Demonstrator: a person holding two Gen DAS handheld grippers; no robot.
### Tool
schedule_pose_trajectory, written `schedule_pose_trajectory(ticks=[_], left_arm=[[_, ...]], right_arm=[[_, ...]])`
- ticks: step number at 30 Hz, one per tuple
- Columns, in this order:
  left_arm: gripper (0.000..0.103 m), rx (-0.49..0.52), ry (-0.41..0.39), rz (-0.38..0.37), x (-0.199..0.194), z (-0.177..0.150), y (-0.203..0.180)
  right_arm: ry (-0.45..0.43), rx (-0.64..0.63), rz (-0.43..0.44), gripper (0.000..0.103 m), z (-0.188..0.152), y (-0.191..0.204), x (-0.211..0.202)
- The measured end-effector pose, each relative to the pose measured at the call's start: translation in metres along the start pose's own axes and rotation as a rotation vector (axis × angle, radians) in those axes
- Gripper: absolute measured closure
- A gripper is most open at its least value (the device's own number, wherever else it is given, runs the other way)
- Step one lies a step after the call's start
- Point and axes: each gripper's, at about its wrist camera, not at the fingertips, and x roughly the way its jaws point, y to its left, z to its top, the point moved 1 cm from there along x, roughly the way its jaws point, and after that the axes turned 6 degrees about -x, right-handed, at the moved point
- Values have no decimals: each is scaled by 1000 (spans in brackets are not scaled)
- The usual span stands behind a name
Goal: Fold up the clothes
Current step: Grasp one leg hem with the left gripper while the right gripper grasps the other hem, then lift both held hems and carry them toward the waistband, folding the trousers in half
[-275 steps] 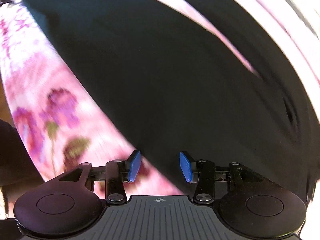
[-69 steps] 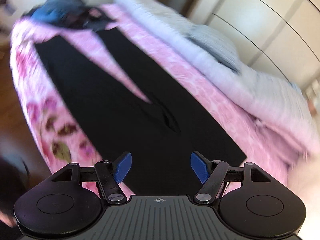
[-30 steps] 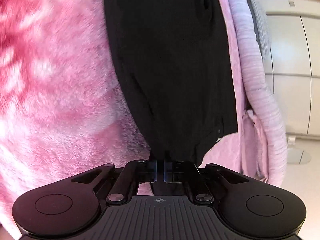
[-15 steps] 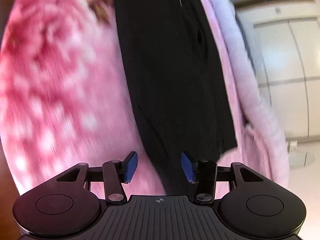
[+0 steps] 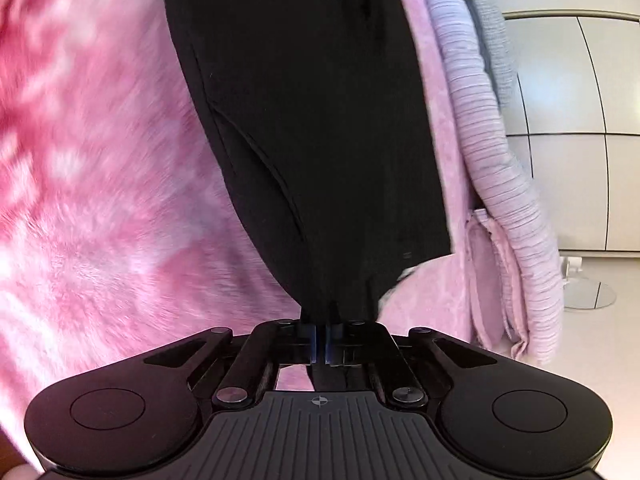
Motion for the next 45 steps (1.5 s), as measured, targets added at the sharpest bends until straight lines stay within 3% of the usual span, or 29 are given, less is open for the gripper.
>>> schedule_pose_trajectory(ticks=[5, 10, 14, 20, 28, 32, 37, 45], left_arm=[[101, -28, -47, -8, -40, 18, 51], [101, -36, -51, -90, -39, 62, 113], [101, 19, -82, -159, -15, 113, 153], [101, 90, -92, -269, 49, 185, 192], [101, 189, -22, -349, 137, 275, 189], [101, 183, 8, -363, 166, 316, 191], [101, 193, 64, -368, 203, 352, 181], [101, 169, 137, -361, 268, 390, 150]], right_arm=[[-36, 6, 64, 101, 5, -56, -41], [-32, -7, 109, 101, 14, -132, -32], [-5, -40, 167, 101, 22, -177, -16], [96, -13, 235, 101, 42, -246, 59], [159, 56, 353, 101, 63, -292, 145], [167, 90, 405, 101, 66, -308, 186], [169, 137, 504, 101, 68, -322, 231], [168, 213, 543, 101, 70, -332, 295]])
